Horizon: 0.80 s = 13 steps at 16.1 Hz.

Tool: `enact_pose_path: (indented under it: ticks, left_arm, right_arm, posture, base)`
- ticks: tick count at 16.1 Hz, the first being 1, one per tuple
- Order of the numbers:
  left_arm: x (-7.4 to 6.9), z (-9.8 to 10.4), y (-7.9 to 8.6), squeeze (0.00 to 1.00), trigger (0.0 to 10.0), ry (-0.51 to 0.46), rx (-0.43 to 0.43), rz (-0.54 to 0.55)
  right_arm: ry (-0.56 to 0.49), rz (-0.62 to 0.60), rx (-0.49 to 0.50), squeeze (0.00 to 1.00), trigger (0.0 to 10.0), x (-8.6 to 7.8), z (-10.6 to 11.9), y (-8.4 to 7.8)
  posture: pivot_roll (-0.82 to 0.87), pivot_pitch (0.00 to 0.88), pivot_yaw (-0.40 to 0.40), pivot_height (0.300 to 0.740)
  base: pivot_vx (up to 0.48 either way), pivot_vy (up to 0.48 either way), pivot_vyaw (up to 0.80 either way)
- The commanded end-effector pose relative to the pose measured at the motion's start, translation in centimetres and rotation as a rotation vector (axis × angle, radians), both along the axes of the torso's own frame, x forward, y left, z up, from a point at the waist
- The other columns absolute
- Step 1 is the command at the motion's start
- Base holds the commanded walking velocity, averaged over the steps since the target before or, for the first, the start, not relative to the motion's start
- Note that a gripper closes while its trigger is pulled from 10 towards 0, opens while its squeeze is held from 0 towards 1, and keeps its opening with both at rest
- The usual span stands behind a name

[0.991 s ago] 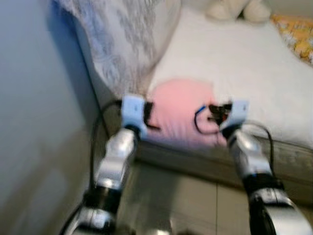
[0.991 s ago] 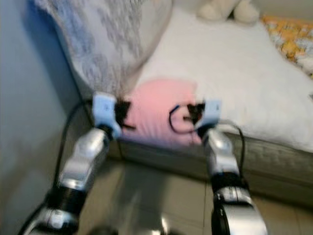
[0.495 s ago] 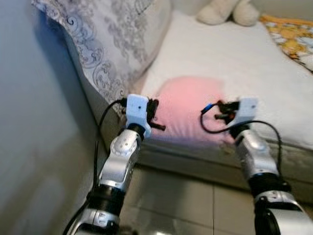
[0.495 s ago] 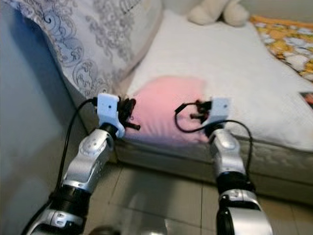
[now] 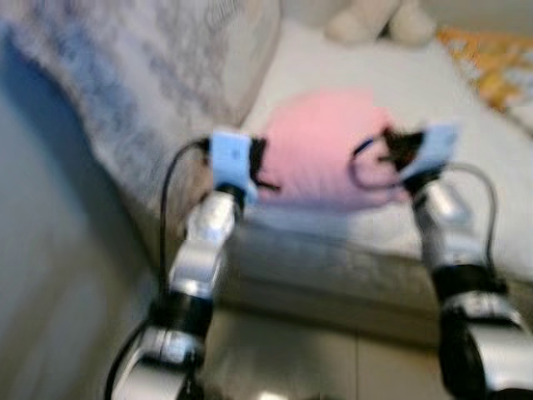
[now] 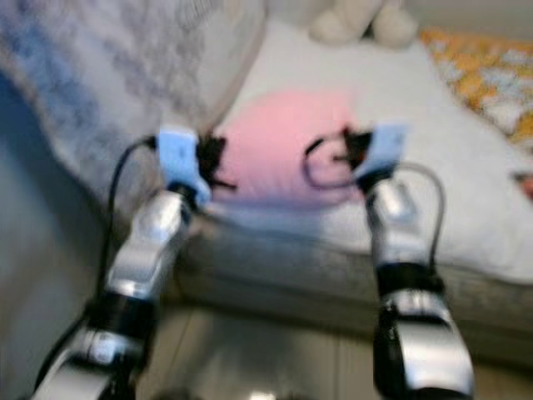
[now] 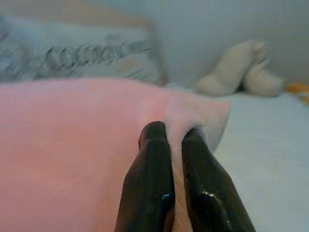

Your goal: Clean up the room

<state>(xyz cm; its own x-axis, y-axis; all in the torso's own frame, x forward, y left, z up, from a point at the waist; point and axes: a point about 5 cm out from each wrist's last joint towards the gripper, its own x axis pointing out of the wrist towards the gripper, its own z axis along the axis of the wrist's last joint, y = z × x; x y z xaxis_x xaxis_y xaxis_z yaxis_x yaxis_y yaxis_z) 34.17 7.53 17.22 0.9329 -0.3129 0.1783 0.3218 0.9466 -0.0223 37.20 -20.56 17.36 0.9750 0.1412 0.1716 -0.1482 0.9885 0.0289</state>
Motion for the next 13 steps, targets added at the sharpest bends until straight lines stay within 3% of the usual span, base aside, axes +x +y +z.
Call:
enact_pose_path:
  ticks: [1, 6, 10, 13]
  left_arm:
    - [0.4, 0.9, 1.1, 0.0, 10.0, -0.037, -0.002, 0.047]
    - [1.7, 2.3, 1.4, 0.0, 10.0, -0.069, 0.023, 0.071]
    - [3.2, 2.4, 1.4, 0.0, 10.0, -0.039, 0.036, 0.085]
    - [5.1, 2.8, 3.3, 0.0, 10.0, -0.019, 0.054, 0.17]
  right_arm:
    - [-0.076, 0.025, 0.009, 0.0, 10.0, 0.5, 2.0, 1.0]
    - [-0.056, 0.062, -0.01, 0.0, 10.0, 1.5, 2.6, 1.6]
    - [0.036, 0.056, 0.023, 0.0, 10.0, 2.7, 2.4, 1.3]
    - [0.07, 0.098, -0.005, 0.0, 10.0, 3.4, 2.8, 2.7]
  posture:
    - [0.1, 0.0, -0.018, 0.74]
    - [0.11, 0.0, -0.019, 0.74]
    - [0.13, 0.009, -0.021, 0.74]
    - [0.16, 0.044, -0.025, 0.74]
  base:
    - [0.48, 0.0, 0.0]
    - [0.478, 0.0, 0.0]
    - [0.473, 0.0, 0.0]
    - [0.461, 0.0, 0.0]
